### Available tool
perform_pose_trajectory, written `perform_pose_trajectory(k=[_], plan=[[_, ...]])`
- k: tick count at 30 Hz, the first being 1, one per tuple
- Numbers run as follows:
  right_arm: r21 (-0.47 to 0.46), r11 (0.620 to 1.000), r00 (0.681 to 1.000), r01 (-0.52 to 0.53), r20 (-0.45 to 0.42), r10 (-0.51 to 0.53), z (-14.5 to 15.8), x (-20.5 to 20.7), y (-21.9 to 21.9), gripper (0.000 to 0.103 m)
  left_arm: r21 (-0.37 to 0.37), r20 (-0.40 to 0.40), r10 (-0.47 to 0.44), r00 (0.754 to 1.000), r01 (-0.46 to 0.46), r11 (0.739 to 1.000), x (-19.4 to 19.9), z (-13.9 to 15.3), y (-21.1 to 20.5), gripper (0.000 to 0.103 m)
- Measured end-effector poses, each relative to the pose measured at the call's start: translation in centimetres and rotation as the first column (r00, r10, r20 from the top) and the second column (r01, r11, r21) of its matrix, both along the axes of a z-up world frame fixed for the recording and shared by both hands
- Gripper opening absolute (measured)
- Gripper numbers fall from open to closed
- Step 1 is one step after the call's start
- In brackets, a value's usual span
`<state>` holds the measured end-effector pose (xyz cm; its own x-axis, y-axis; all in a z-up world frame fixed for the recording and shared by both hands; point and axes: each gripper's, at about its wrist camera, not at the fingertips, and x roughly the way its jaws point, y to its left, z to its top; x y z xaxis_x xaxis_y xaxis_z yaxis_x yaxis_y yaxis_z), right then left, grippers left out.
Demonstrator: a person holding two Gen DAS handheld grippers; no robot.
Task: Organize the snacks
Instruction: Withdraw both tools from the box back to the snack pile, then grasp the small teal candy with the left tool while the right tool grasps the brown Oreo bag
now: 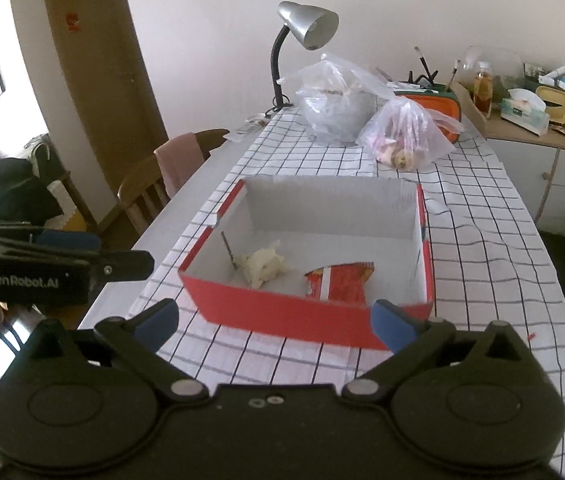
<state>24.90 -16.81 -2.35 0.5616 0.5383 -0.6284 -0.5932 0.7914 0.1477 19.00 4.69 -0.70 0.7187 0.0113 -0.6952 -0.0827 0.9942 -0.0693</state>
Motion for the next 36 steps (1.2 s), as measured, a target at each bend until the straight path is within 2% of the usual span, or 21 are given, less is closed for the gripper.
perform_pose_trajectory(k=[7, 12, 17, 23, 31, 36], plan=[[0.049, 0.999, 1.0, -0.016, -0.007, 0.016, -1.1, -4.0, -1.5, 0.103, -0.041, -0.016, -0.005, 1.0, 0.005, 0.999, -3.2, -1.6, 0.7, 0.079], [0.054, 0.998, 0.999, 0.022, -0.043, -0.02, -3.2, -6.1, -2.3, 0.103, -0.064, -0.062, -0.012, 0.998, 0.008, 0.998, -4.7, -3.9, 1.3, 0.082], [0.011, 0.997, 0.992, 0.082, -0.097, -0.08, -6.1, -7.1, -3.2, 0.103, -0.062, -0.131, -0.001, 0.991, -0.007, 0.998, -5.1, -6.6, 2.1, 0.082], [-0.054, 0.994, 0.983, 0.1, -0.149, -0.107, -9.3, -7.7, -3.3, 0.103, -0.034, -0.209, -0.004, 0.978, -0.003, 0.999, -5.0, -10.1, 2.7, 0.082], [-0.125, 0.989, 0.975, 0.075, -0.199, -0.099, -12.2, -8.6, -2.8, 0.099, 0.013, -0.313, -0.002, 0.95, 0.006, 1.0, -5.0, -15.0, 3.5, 0.081], [-0.163, 0.985, 0.973, 0.052, -0.214, -0.086, -13.2, -8.8, -2.3, 0.095, 0.005, -0.347, 0.003, 0.938, -0.001, 1.0, -5.0, -16.7, 4.0, 0.081]])
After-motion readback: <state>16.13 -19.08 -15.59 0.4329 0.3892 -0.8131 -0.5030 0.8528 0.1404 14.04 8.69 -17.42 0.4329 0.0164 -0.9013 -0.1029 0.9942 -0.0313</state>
